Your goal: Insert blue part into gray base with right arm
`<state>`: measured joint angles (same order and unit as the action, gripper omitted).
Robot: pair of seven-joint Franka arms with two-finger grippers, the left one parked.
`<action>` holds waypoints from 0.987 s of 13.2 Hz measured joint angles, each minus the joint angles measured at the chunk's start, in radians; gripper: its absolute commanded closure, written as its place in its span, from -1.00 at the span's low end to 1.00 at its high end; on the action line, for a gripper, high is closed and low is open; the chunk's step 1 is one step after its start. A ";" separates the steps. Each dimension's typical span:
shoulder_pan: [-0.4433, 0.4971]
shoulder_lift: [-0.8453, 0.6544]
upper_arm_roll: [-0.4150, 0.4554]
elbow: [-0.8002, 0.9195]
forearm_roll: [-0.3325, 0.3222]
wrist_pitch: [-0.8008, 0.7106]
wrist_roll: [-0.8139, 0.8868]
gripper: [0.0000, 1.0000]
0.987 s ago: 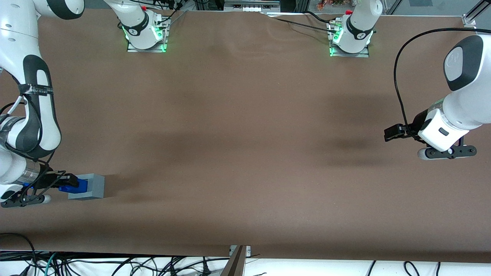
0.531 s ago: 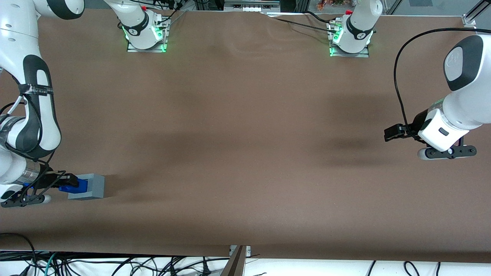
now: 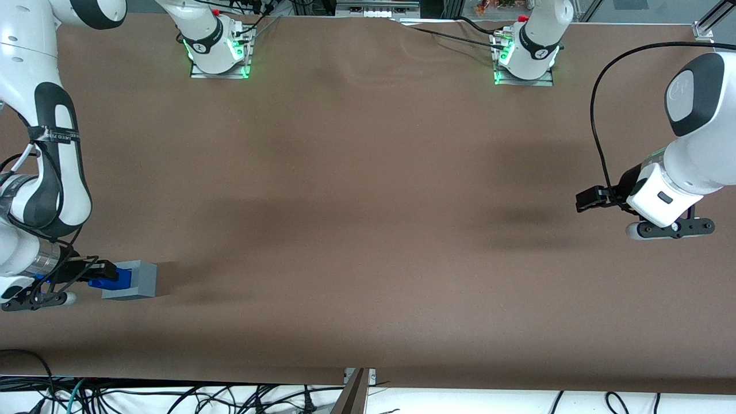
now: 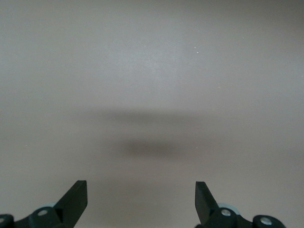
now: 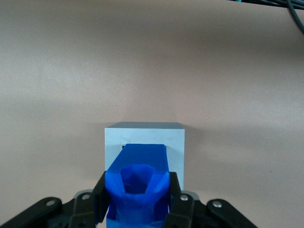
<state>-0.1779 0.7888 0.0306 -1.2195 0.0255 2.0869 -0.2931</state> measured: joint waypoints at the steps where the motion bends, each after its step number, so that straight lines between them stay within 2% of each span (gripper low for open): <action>1: 0.000 0.000 0.000 0.001 0.000 0.000 0.000 0.37; 13: 0.002 0.003 0.000 0.021 -0.001 0.000 -0.001 0.37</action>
<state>-0.1758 0.7913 0.0311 -1.1982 0.0249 2.0869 -0.2937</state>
